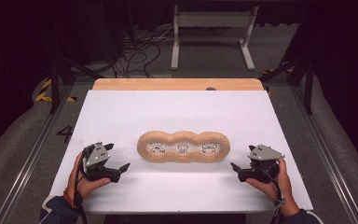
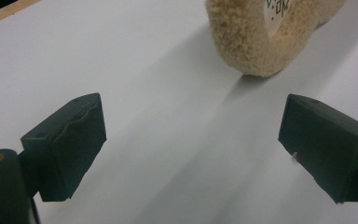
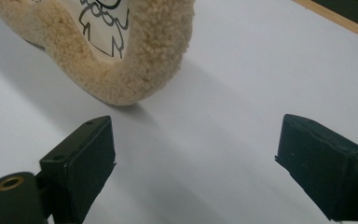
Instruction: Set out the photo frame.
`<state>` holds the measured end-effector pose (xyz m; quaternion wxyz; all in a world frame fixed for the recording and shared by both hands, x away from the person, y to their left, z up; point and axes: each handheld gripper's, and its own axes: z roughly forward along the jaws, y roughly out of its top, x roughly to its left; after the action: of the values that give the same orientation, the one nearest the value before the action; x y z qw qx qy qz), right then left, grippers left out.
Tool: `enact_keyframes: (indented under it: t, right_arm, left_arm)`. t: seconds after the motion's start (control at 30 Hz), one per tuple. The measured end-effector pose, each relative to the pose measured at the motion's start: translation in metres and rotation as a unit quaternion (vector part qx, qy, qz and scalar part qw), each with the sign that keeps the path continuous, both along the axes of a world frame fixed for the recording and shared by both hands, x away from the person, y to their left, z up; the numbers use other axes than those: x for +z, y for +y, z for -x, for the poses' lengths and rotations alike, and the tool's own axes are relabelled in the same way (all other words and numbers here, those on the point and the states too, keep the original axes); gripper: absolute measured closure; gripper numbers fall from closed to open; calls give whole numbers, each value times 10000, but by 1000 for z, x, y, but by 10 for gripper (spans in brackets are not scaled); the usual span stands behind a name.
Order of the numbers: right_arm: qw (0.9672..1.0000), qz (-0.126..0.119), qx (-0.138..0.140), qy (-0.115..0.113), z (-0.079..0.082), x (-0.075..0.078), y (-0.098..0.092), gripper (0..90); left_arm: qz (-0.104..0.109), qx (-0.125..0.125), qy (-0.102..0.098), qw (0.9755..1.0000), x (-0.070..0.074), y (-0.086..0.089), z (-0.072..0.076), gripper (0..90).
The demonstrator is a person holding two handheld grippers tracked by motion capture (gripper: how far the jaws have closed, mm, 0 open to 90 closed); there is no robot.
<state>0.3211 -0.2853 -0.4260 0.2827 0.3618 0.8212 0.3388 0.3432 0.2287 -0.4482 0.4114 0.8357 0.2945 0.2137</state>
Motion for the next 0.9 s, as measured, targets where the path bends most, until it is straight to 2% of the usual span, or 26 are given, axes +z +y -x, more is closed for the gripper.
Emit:
enact_keyframes:
  t: [0.2, 0.43, 0.9]
  right_arm:
    - [10000, 35, -52, 12, 3, -2, -5, 112]
    - [9999, 40, -140, 50, 8, -5, -11, 108]
    - [9997, -69, -228, -14, 19, -11, -23, 102]
  left_arm:
    - [33, 65, 17, 10000, -2, 9, 4, 77]
    - [-72, 130, 29, 9999, -4, 19, 11, 77]
    - [-88, 250, 112, 9996, -11, 42, 22, 76]
